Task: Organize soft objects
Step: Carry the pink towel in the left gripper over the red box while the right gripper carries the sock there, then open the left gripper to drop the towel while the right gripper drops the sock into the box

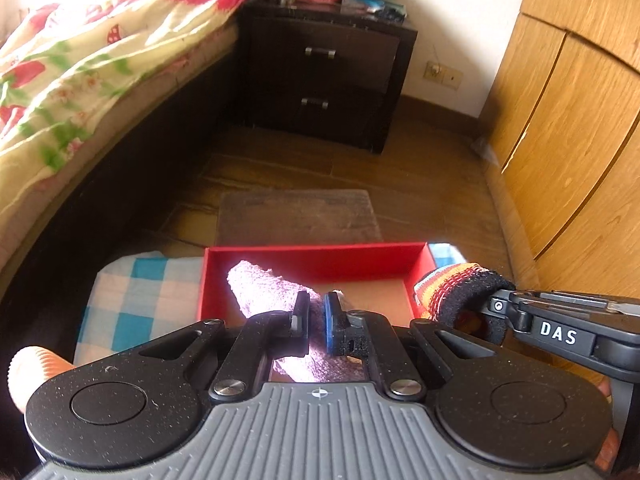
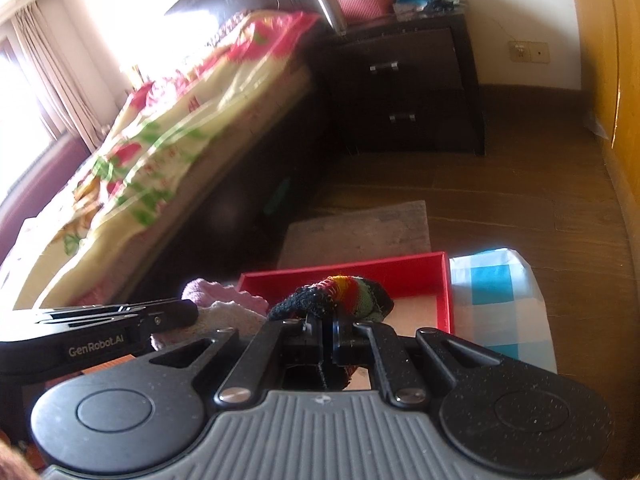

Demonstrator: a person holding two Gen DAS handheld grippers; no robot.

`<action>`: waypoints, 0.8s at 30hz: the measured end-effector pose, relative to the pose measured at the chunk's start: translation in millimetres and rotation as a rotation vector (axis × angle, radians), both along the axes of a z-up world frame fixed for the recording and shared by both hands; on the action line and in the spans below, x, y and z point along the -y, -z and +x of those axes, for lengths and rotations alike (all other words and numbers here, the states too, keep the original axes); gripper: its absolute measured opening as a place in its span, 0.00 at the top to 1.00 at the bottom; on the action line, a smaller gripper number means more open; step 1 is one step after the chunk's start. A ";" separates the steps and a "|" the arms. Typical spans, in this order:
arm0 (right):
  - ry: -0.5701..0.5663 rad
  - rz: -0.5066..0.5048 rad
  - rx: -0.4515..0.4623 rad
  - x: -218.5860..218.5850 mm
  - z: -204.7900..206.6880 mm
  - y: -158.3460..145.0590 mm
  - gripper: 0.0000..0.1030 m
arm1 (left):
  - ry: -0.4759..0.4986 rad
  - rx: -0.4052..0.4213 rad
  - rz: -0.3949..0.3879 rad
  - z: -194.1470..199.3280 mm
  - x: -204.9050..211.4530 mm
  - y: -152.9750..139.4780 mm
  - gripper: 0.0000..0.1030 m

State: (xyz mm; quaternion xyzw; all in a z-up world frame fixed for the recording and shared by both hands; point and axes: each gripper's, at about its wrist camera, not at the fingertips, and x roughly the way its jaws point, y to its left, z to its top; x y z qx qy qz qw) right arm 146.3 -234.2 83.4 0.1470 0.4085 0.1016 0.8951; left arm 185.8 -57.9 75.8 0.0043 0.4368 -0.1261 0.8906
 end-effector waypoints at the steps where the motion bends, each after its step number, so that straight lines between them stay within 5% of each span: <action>1: -0.004 -0.009 -0.012 -1.4 4.4 3.7 1.00 | 0.000 -0.007 0.005 2.8 0.4 3.5 0.97; 11: -0.031 -0.150 -0.136 -19.1 43.9 46.5 1.00 | -0.020 -0.087 0.078 26.4 5.9 44.6 0.96; 18: -0.038 -0.189 -0.186 -27.9 55.8 58.2 1.00 | -0.026 -0.123 0.117 35.3 10.4 55.9 0.84; 20: -0.036 -0.194 -0.189 -28.4 55.0 58.7 0.98 | -0.033 -0.125 0.118 35.4 9.3 57.6 0.76; 22: -0.039 -0.196 -0.184 -28.2 52.4 57.6 0.97 | -0.037 -0.131 0.106 32.5 6.4 57.0 0.50; 24: -0.041 -0.188 -0.183 -25.2 46.3 56.8 0.95 | -0.040 -0.128 0.095 28.2 2.9 55.0 0.46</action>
